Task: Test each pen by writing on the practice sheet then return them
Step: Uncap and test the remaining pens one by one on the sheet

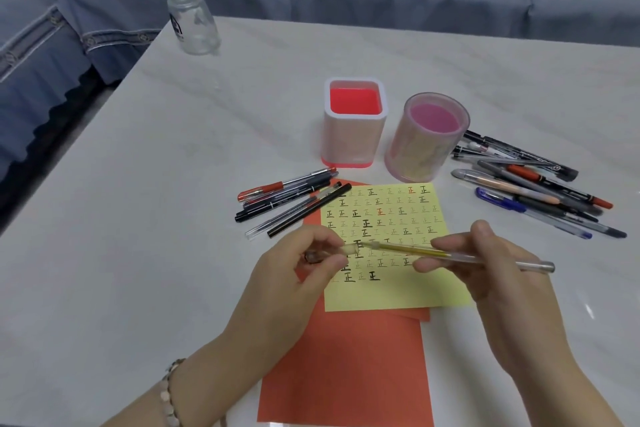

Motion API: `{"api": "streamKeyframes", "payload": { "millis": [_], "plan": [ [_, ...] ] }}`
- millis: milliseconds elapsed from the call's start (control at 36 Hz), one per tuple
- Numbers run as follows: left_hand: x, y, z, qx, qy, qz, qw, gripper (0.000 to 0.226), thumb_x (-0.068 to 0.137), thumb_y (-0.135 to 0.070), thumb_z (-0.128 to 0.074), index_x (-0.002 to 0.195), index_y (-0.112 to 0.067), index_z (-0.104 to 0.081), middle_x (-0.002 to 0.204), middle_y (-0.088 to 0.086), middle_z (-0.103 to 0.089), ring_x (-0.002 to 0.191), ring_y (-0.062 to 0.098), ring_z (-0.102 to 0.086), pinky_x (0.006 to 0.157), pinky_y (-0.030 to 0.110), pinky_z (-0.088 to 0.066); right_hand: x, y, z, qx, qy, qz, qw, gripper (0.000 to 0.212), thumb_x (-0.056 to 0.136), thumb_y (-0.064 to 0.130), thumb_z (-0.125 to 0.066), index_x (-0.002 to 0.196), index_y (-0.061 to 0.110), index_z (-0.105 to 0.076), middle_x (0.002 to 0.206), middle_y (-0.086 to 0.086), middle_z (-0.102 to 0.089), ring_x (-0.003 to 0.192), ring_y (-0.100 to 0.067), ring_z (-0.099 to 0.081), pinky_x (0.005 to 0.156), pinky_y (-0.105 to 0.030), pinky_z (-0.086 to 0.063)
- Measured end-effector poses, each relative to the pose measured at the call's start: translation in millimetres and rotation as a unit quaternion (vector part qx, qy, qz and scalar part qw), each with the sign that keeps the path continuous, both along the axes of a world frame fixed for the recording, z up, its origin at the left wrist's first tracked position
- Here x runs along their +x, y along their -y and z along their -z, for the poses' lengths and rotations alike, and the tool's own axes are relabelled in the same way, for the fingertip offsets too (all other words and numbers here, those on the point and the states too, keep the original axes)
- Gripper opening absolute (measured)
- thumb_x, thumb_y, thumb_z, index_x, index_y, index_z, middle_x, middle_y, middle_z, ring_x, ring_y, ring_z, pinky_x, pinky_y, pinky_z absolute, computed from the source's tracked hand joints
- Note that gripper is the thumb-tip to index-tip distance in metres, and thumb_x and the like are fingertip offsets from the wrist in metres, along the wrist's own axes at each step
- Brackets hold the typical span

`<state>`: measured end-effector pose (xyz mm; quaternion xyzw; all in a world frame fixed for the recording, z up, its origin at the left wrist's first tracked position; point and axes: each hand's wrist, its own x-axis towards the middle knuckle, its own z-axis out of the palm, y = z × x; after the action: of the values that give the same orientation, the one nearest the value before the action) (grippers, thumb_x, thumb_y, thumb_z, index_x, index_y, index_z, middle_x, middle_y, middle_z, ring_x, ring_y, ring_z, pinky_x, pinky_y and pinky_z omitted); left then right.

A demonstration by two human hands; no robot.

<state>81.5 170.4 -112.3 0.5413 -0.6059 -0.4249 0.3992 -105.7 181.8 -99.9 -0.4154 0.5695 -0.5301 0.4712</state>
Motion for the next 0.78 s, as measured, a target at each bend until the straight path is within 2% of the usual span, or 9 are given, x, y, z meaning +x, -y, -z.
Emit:
{"api": "streamKeyframes", "payload": {
  "millis": [167,222,278,333,417,500,611,667,778],
  "plan": [
    [2,-1,-1,-0.005,0.003,-0.003,1.0,0.028,0.082,-0.006,-0.066,0.078,-0.033,-0.06,0.085,-0.019,-0.065,0.08,-0.005,-0.058,0.069,0.005,-0.04,2,-1,-5,0.001,-0.014,-0.006,1.0,0.064,0.054,0.081,-0.055,0.073,0.023,-0.074,0.063,-0.009,-0.072,0.083,-0.014,-0.069,0.084,-0.033,-0.042],
    [3,-1,-1,-0.015,0.008,0.013,1.0,0.025,0.083,-0.01,-0.067,0.079,-0.034,-0.061,0.086,-0.017,-0.064,0.082,-0.002,-0.058,0.07,0.006,-0.041,5,-1,-7,0.012,-0.019,-0.017,1.0,0.053,0.061,0.073,-0.059,0.072,0.023,-0.074,0.062,-0.009,-0.071,0.08,-0.013,-0.069,0.085,-0.031,-0.042],
    [4,-2,-3,-0.027,0.015,0.035,0.999,0.014,0.08,-0.021,-0.064,0.08,-0.035,-0.062,0.088,-0.016,-0.063,0.083,0.001,-0.057,0.071,0.007,-0.041,11,0,-10,0.02,-0.015,-0.027,0.999,0.039,0.073,0.059,-0.056,0.068,0.024,-0.074,0.058,-0.009,-0.07,0.064,-0.011,-0.066,0.076,-0.022,-0.045],
    [6,-2,-7,-0.014,0.003,0.045,0.999,0.009,0.076,-0.026,-0.061,0.08,-0.034,-0.064,0.087,-0.016,-0.063,0.08,0.001,-0.057,0.069,0.008,-0.042,21,2,-11,0.016,-0.001,-0.035,0.999,0.037,0.081,0.05,-0.056,0.064,0.021,-0.073,0.055,-0.011,-0.068,0.046,-0.012,-0.055,0.062,-0.015,-0.046],
    [12,-2,-14,0.039,-0.05,0.04,0.997,0.017,0.076,-0.022,-0.067,0.083,-0.037,-0.065,0.078,-0.016,-0.066,0.073,-0.002,-0.059,0.066,0.008,-0.043,43,8,-13,0.017,0.025,-0.068,0.997,0.038,0.079,0.036,-0.048,0.06,0.015,-0.072,0.051,-0.012,-0.065,0.038,-0.01,-0.046,0.056,-0.015,-0.046],
    [31,4,-26,0.09,-0.091,0.017,0.992,0.021,0.08,-0.005,-0.069,0.068,-0.022,-0.069,0.059,-0.011,-0.064,0.059,-0.002,-0.057,0.059,0.009,-0.043,67,18,-17,0.002,0.008,-0.118,0.993,0.036,0.079,0.032,-0.046,0.06,0.021,-0.073,0.05,-0.011,-0.064,0.036,-0.009,-0.048,0.057,-0.018,-0.047],
    [73,5,-40,0.22,-0.235,0.023,0.947,0.013,0.069,-0.008,-0.067,0.058,-0.014,-0.068,0.052,0.002,-0.056,0.044,0.007,-0.045,0.045,0.014,-0.037,103,30,-30,-0.038,-0.018,-0.194,0.98,0.036,0.082,0.028,-0.048,0.054,0.019,-0.069,0.049,-0.007,-0.064,0.035,-0.007,-0.048,0.049,-0.014,-0.042],
    [93,0,-46,0.244,-0.289,-0.001,0.926,0.01,0.067,-0.009,-0.063,0.058,-0.012,-0.067,0.053,0.006,-0.054,0.041,0.007,-0.038,0.043,0.014,-0.033,125,34,-36,-0.045,-0.012,-0.212,0.976,0.037,0.089,0.024,-0.054,0.055,0.017,-0.067,0.048,-0.005,-0.063,0.034,-0.008,-0.047,0.048,-0.013,-0.041],
    [125,-12,-55,0.129,-0.207,-0.144,0.959,0.022,0.069,0.006,-0.075,0.062,-0.014,-0.068,0.056,-0.001,-0.064,0.05,0.005,-0.056,0.051,0.012,-0.042,173,40,-41,0.018,0.047,-0.212,0.976,0.037,0.094,0.015,-0.045,0.064,0.003,-0.063,0.046,-0.009,-0.061,0.035,-0.011,-0.044,0.045,-0.015,-0.041]
  ]
}}
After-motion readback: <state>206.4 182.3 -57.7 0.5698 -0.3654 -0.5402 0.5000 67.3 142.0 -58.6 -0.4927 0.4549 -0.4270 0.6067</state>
